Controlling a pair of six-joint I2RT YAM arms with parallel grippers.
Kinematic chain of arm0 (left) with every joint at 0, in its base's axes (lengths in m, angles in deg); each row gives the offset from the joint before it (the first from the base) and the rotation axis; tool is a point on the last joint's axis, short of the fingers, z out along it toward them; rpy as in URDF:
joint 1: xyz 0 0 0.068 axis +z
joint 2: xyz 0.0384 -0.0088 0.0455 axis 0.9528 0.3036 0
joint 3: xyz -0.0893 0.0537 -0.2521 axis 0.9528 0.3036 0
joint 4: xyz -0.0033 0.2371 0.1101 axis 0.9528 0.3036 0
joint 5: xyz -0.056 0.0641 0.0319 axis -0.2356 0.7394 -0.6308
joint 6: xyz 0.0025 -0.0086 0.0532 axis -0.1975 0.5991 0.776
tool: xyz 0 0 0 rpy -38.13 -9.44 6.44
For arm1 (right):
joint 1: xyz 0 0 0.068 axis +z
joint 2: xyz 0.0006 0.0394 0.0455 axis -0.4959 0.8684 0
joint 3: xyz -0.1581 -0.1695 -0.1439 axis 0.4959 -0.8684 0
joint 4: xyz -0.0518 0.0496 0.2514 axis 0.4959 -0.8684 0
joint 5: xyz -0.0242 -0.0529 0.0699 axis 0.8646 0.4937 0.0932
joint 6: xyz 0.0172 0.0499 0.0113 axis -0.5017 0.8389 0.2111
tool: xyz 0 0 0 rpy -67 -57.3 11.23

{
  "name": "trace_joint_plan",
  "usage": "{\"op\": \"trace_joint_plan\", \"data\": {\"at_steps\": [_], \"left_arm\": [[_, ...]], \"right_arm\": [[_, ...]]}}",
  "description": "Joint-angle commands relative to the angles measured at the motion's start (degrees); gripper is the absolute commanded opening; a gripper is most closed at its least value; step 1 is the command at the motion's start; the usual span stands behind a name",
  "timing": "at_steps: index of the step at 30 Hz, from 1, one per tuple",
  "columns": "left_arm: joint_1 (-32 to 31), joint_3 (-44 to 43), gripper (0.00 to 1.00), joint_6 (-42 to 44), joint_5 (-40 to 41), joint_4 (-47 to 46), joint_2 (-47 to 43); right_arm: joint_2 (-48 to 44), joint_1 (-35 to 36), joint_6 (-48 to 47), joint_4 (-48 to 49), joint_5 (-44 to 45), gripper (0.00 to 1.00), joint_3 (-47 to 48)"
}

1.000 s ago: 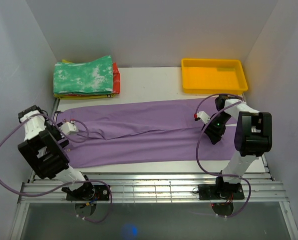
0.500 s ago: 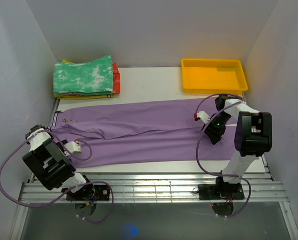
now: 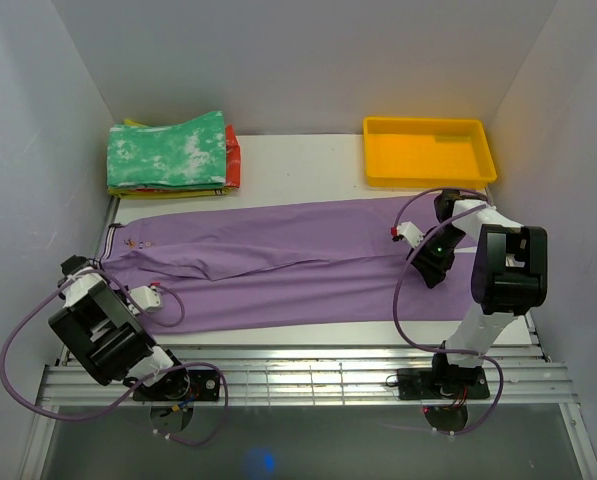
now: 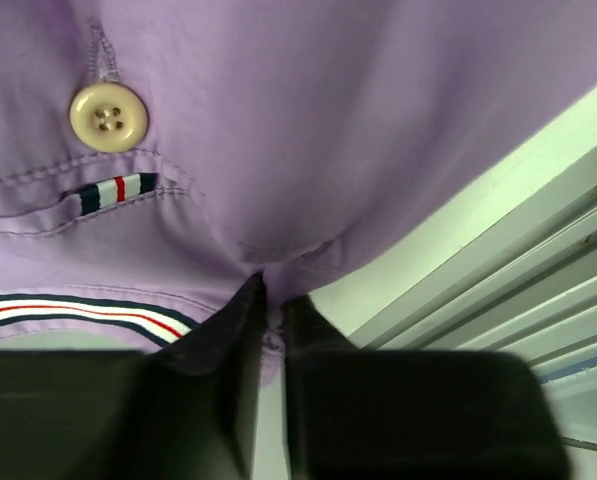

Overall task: Fold and stack the trousers
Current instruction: Flatten the trousers out

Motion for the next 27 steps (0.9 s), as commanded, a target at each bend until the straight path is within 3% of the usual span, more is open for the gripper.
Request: {"op": "trace_joint_plan", "data": {"at_steps": [1,4,7,9,12,13,14,19,22,23,27], "left_arm": [[0.92,0.86,0.17,12.39,-0.38,-3.11,-0.73],[0.84,-1.51,0.01,13.97,-0.99,-2.76,-0.47],[0.14,-8.33,0.0,14.85,-0.99,1.89,0.76],[-3.18,-14.41,0.0,11.54,-2.13,9.69,2.25],[-9.68,-33.28,0.0,4.07,-5.64,26.99,9.79],[-11.02,-38.73,0.0,-1.53,-7.22,34.44,16.26],[-12.6,-45.92,0.0,-6.11,-7.15,34.51,18.41],[-17.61,-45.03,0.01,-12.8,0.75,34.33,26.5],[-18.85,-43.45,0.15,-16.25,1.21,34.33,30.47],[-18.85,-42.4,0.29,-16.44,1.03,34.25,29.6],[-18.77,-34.06,0.37,-13.46,2.08,34.33,21.37]], "right_arm": [[1.58,-1.67,-1.61,4.01,3.11,0.5,-2.75],[2.2,-2.37,-1.78,4.45,3.11,0.49,-2.66],[2.55,-2.9,-1.79,4.54,3.2,0.47,-2.13],[2.73,-2.99,-1.96,4.45,3.28,0.46,-1.7],[3.08,-2.99,-1.96,4.36,3.46,0.46,-1.17],[3.43,-2.9,-1.96,4.27,3.46,0.46,-0.99],[3.6,-2.99,-1.87,4.18,3.46,0.46,-0.73],[4.05,-3.07,-1.43,2.87,3.11,0.46,1.29],[4.13,-2.99,-1.35,1.99,3.28,0.46,2.08],[3.96,-3.07,-1.43,1.81,3.28,0.46,2.26],[3.08,-3.07,-2.13,1.29,3.55,0.46,1.65]]}}
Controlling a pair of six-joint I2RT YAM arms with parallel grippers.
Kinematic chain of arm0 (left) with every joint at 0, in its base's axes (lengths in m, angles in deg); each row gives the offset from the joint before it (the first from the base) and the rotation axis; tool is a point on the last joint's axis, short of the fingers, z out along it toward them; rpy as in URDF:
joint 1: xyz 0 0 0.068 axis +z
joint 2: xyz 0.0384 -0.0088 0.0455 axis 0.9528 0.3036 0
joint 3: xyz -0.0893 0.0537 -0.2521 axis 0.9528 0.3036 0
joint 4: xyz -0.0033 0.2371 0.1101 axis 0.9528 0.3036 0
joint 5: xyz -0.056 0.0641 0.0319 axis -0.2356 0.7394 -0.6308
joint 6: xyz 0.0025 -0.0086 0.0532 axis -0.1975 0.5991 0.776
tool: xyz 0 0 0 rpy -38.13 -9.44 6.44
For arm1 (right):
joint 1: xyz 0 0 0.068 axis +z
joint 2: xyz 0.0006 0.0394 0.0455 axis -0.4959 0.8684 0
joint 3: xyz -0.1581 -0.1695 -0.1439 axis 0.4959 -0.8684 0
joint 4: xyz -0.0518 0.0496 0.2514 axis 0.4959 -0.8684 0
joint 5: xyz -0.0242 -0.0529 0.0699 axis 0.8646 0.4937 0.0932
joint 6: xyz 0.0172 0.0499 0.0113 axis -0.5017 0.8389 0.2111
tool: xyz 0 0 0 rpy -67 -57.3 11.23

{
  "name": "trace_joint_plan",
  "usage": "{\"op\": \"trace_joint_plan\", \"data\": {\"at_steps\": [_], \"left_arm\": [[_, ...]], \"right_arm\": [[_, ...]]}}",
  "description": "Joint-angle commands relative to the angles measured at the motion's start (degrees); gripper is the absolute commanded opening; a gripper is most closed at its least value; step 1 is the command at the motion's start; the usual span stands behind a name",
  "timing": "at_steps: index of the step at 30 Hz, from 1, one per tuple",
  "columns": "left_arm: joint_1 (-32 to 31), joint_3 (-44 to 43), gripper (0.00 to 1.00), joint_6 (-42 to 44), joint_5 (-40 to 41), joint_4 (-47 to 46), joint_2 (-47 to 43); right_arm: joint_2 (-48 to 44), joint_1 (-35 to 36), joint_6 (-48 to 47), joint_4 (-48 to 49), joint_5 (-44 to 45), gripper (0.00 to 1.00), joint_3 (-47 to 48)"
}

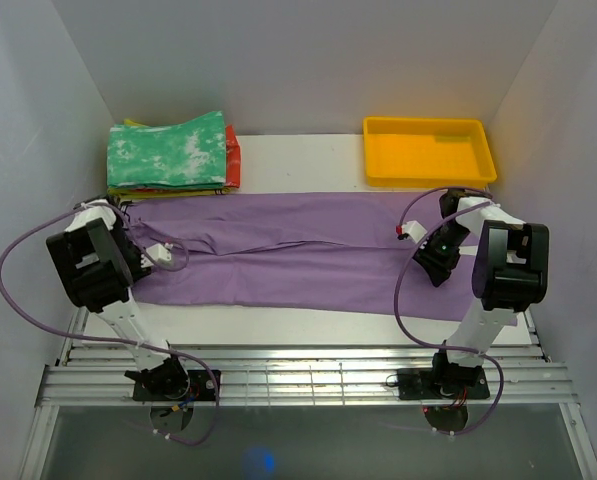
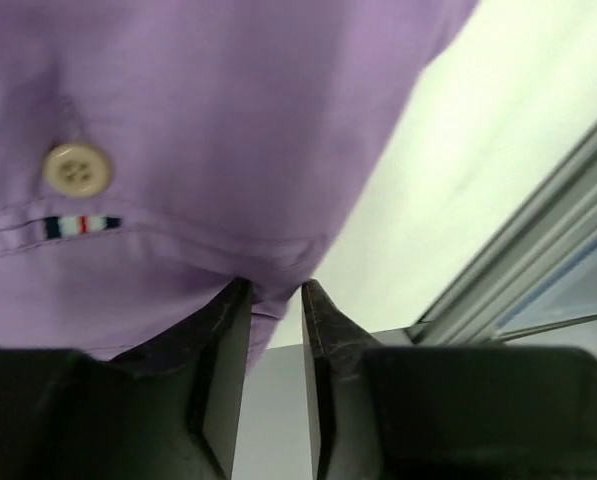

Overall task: Fold and stack the trousers
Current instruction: Flatten the trousers out

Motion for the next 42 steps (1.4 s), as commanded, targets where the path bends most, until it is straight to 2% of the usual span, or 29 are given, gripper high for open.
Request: {"op": "trace_joint_plan", "data": {"at_steps": [1,2,3,7,8,10,11,12,15,16,19,20,22,25,27,31,33,39,42], "left_arm": [[-0.19,5.86,0.38,1.45,0.18,6.55,-11.64],[-0.19,7.02,0.4,3.55,-0.08,6.64,-13.84],[0.16,7.98,0.46,4.61,-1.3,6.55,-18.21],[0.25,9.32,0.64,5.59,-4.9,6.64,-25.62],[0.34,7.31,0.69,4.9,-5.87,6.64,-26.07],[0.52,5.28,0.73,2.1,-8.59,6.38,-26.25],[0.69,3.09,0.85,0.86,-9.91,6.03,-25.38],[0.95,1.77,0.86,-0.46,-11.32,5.5,-24.42],[2.35,-4.45,0.86,-9.5,-18.87,-1.78,-19.41],[2.62,-6.4,0.86,-15.79,-20.63,-5.8,-17.83],[2.71,-14.14,0.84,-24.62,-25.65,-9.43,-10.19],[2.71,-15.63,0.81,-30.39,-28.18,-10.49,-7.04],[2.71,-18.63,0.79,-35.17,-30.92,-13.38,-4.64],[2.01,-19.34,0.77,-42.38,-34.44,-17.25,-1.82],[1.57,-18.82,0.77,-46.6,-35.76,-19.62,-1.03],[0.34,-16.8,0.73,-47.06,-35.42,-21.22,2.13],[0.08,-14.69,0.71,-46.79,-34.98,-21.66,2.84],[-0.27,-7.57,0.6,-44.25,-33.31,-22.01,2.4],[-0.27,-4.06,0.54,-42.66,-32.08,-22.01,1.18]], "right_arm": [[1.22,-0.87,-2.07,2.53,2.17,0.46,-0.32],[1.13,-0.95,-2.25,2.44,2.35,0.46,-0.5],[0.87,-0.95,-2.25,2.44,2.26,0.46,-0.5],[0.08,-1.31,-2.25,2.7,1.82,0.47,-0.59],[0.08,-1.31,-2.33,2.79,1.73,0.47,-0.67],[0.16,-1.31,-1.72,3.06,1.21,0.47,-1.02],[0.25,-1.31,-1.46,3.32,0.94,0.47,-1.29],[0.43,-1.31,-0.76,4.28,0.68,0.47,-1.64],[0.34,-1.31,0.12,6.3,0.5,0.47,-3.74],[0.17,-1.22,0.47,7.61,0.5,0.47,-5.23],[-0.45,-1.13,0.48,9.55,1.02,0.47,-8.22],[-0.54,-1.13,0.22,9.91,1.29,0.47,-10.06],[-0.63,-1.04,-0.57,9.04,1.99,0.46,-11.39],[-2.29,-1.3,-1.37,6.84,-1.24,0.42,-8.95],[-3.87,-1.57,-0.67,4.03,-7.19,0.41,-2.28],[-1.86,-1.66,5.21,3.4,-14.87,0.4,10.91],[1.2,-1.66,11.16,7.08,-17.24,0.4,15.91],[9.99,-1.48,20.42,17.79,-17.17,0.38,19.63],[12.9,-1.31,22.01,18.7,-15.07,0.36,18.93]]}}
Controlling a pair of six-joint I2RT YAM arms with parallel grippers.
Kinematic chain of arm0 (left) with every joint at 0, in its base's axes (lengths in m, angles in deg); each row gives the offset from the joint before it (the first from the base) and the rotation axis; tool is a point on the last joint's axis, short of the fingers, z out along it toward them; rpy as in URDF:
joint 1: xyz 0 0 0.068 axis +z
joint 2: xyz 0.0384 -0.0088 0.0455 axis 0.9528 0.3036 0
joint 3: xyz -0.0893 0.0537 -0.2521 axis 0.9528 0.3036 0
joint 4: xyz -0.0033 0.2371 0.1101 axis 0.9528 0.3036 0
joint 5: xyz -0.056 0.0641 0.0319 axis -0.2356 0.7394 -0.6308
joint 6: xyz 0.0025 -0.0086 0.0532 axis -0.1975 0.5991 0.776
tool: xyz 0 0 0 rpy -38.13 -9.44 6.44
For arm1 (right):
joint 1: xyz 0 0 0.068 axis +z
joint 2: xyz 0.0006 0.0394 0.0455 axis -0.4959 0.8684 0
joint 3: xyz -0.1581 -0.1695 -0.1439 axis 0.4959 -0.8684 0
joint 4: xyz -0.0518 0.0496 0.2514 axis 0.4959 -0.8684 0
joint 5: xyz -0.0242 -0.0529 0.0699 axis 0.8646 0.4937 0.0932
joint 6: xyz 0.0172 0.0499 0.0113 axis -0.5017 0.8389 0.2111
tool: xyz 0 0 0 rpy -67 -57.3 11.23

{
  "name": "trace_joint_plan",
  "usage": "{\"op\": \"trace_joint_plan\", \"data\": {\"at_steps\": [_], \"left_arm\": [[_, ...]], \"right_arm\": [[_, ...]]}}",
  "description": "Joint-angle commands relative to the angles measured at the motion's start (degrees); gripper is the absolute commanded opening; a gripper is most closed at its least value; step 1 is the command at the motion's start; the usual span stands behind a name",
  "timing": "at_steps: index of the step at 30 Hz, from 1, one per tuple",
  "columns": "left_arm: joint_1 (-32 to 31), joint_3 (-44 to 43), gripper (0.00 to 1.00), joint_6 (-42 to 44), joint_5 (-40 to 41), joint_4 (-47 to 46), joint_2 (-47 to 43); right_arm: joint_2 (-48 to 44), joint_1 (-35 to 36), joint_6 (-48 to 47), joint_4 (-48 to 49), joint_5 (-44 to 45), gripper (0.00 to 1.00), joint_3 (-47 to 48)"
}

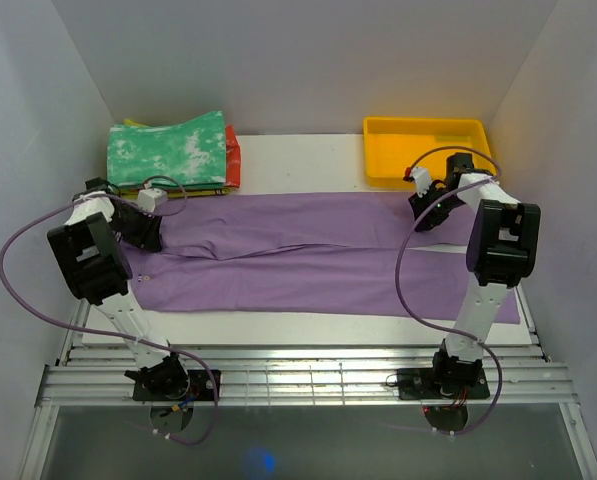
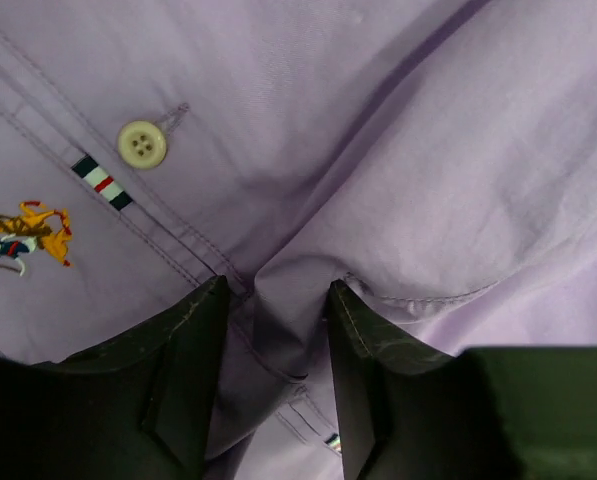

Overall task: Fold and stack the trousers
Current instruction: Flatten the trousers out

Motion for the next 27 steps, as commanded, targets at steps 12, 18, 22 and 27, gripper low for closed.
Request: {"op": "trace_joint_plan", "data": {"at_steps": [12,18,22,27], "left_arm": [[7.66,-6.99,0.98,14.56,-14.9,19.78,-14.53],[7.85,-31.8,0.92,18.14,-10.39,24.27,1.89],[7.77,-43.77,0.79,24.31,-9.07,28.87,13.66],[7.77,-44.75,0.76,28.01,-9.41,28.87,19.13]], "right_arm": [[-14.91,-2.93,-17.16,-7.92,4.11,0.37,-17.23],[-6.6,-8.29,-28.08,-15.51,3.64,0.96,4.25],[0.62,-11.46,-33.34,-18.14,2.6,0.96,13.38],[8.1,-14.45,-37.48,-21.58,0.14,0.97,24.28]]}}
